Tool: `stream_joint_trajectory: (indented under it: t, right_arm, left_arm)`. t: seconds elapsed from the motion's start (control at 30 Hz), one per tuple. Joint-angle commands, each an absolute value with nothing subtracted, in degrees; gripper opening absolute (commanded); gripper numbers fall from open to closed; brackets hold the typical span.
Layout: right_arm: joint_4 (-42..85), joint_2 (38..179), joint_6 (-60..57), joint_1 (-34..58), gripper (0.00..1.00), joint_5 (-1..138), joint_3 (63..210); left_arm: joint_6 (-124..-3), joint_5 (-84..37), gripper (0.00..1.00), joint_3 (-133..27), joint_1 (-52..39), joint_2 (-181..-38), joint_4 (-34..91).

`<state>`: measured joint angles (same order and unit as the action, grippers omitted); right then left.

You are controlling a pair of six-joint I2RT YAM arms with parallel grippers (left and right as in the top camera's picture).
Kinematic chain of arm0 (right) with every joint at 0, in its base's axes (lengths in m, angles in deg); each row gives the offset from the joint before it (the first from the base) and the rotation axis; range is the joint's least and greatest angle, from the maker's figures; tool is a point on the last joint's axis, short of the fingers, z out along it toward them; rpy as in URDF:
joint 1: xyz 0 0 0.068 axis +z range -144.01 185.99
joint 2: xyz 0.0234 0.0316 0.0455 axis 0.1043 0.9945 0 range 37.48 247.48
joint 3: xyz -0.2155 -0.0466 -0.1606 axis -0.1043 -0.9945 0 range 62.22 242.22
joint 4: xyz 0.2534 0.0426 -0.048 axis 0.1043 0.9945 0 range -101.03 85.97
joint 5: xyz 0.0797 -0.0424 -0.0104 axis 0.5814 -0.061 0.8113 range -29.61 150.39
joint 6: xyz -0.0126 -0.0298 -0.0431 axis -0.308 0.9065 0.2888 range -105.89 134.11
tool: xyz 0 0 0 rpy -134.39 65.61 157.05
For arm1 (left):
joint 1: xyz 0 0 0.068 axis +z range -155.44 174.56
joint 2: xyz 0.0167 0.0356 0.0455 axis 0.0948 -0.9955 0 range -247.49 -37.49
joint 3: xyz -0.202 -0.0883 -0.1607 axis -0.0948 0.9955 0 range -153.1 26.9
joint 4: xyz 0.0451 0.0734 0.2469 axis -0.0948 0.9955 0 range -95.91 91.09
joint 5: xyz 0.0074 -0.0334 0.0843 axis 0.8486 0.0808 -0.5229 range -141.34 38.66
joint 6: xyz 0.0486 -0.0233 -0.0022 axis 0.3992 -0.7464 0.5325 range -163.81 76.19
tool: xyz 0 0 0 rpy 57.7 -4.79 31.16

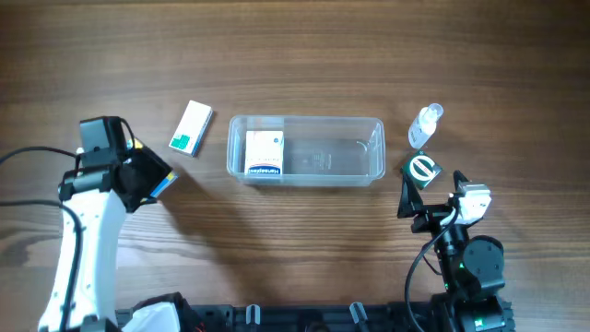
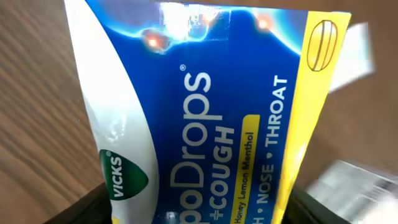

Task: Pack container
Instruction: 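Lower the Vicks pack into the container beside the bandage box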

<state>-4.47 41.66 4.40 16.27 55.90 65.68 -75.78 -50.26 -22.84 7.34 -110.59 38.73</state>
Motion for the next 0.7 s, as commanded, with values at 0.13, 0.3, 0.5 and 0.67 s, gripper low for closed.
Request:
stream_joint_trajectory:
  t: [0.13, 0.3, 0.5, 0.67]
  right_arm:
    - [-4.7, 41.5, 5.0, 16.1, 1.0, 56.6, 65.5]
    - [-4.7, 41.5, 5.0, 16.1, 1.0, 56.6, 65.5]
    - [-4.7, 41.5, 5.0, 16.1, 1.0, 56.6, 65.5]
    - [-4.7, 41.5, 5.0, 16.1, 1.0, 56.6, 65.5]
  left_arm:
    - [-75.5, -45.1, 0.72, -27.9, 2.0, -103.8, 38.7]
    - [-75.5, -44.5, 0.72, -31.6, -9.0, -103.3, 37.3]
    - [-75.6, -44.5, 0.64, -32.0, -24.2, -103.5, 28.5]
    - [-75.6, -45.2, 0.63, -32.0, -34.5, -105.1, 21.4]
